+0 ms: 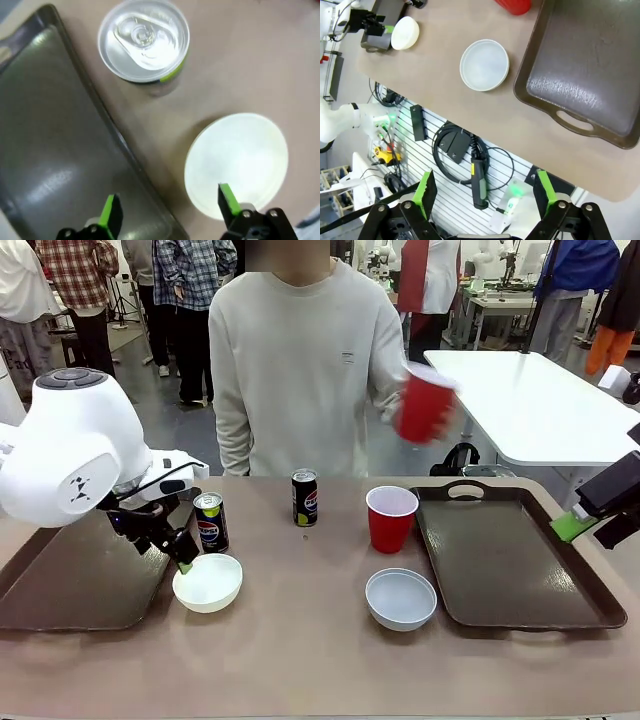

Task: Prepare tableware on both trays.
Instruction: Pick up a Picnic Bowl from the table and place it on a Handle tray.

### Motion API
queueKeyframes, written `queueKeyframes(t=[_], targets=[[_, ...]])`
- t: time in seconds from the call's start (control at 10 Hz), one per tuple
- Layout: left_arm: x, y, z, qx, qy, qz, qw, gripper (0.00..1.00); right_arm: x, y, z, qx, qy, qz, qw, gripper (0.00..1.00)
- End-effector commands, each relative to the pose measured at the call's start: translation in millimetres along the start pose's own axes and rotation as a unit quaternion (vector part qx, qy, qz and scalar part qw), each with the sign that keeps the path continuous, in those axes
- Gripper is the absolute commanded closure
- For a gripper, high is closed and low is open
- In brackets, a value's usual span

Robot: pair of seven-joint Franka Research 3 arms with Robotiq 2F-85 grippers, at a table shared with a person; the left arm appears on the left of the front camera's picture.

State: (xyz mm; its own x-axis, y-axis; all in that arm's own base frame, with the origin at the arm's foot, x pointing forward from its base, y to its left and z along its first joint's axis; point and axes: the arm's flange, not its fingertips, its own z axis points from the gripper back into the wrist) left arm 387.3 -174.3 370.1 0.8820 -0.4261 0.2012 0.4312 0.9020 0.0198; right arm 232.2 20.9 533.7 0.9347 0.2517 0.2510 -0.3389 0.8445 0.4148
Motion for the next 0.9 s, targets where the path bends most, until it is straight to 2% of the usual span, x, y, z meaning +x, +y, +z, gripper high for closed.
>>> queueKeyframes(t=[0.0,0.1,0.4,0.5,0.8], targets=[[5,0,38,-0.08,-0.016,0.041,0.996,0.0,0,-1,-1,-0.007,-0.001,-0.004,1.0,0.0],[0,0,0,0.0,0.0,0.0,1.0,0.0,0,-1,-1,-0.007,-0.001,-0.004,1.0,0.0],[0,0,0,0.0,0.0,0.0,1.0,0.0,0,-1,-1,-0.007,-0.001,-0.004,1.0,0.0],[2,1,7,-0.019,0.004,0.001,1.0,0.0,0,-1,-1,-0.007,-0.001,-0.004,1.0,0.0],[3,-24,-14,0.0,0.007,-0.021,1.0,0.0,0,-1,-1,-0.007,-0.001,-0.004,1.0,0.0]])
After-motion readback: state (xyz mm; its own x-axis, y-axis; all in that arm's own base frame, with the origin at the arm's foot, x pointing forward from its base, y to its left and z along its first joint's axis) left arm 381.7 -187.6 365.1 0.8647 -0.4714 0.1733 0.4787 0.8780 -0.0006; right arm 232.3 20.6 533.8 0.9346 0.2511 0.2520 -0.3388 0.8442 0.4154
